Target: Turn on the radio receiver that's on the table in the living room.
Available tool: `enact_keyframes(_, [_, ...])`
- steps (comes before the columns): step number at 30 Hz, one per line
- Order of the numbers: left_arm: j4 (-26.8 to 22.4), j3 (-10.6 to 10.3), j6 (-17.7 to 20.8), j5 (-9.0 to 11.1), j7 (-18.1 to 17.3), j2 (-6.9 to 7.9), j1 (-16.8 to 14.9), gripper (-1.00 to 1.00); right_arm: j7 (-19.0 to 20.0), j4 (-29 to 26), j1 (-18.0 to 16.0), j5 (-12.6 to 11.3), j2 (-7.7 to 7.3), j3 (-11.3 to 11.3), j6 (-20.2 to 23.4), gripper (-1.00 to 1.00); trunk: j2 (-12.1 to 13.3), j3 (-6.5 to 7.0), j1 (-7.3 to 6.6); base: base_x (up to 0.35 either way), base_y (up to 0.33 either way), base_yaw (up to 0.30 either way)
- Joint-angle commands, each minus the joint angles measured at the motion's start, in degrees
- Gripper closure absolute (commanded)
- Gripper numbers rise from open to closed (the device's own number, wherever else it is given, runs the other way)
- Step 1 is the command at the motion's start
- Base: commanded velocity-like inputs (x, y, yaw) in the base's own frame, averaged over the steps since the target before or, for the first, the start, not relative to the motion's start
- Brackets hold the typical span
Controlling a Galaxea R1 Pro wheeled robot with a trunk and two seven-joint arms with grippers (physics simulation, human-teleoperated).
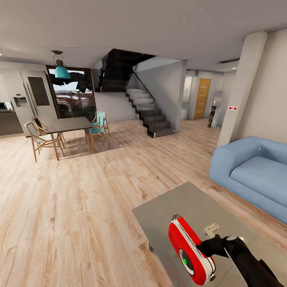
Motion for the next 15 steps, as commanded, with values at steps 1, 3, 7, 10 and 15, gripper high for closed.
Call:
enact_keyframes(1, [0.13,0.01,0.0,0.0,0.0,-0.33,0.02,1.0,-0.01,0.33,-0.03,-0.06,0.33,-0.03,-0.15,1.0,0.0,0.01,0.0,0.0,0.0,0.0])
enact_keyframes(3, [0.08,0.01,0.0,0.0,0.0,-0.54,0.04,1.0,0.0,1.03,-0.03,-0.06,0.61,-0.03,-0.11,1.0,0.0,0.01,0.0,0.0,0.0,0.0])
enact_keyframes(7, [0.17,-0.01,-0.02,0.12,-0.05,-0.69,0.21,1.0,0.03,1.15,-0.03,-0.08,1.25,-0.07,-0.33,1.0,0.0,0.01,0.0,0.0,0.0,0.0])
enact_keyframes(10, [0.22,-0.02,-0.04,0.23,-0.06,-0.56,0.22,1.0,0.03,1.2,-0.03,-0.08,1.34,-0.1,-0.44,1.0,0.0,0.01,0.0,0.0,0.0,0.0])
enact_keyframes(15, [0.23,0.02,-0.07,0.26,0.0,-0.57,0.22,1.0,0.04,1.21,-0.03,-0.06,1.37,-0.07,-0.48,1.0,-0.41,-0.17,0.22,0.0,0.0,0.0])
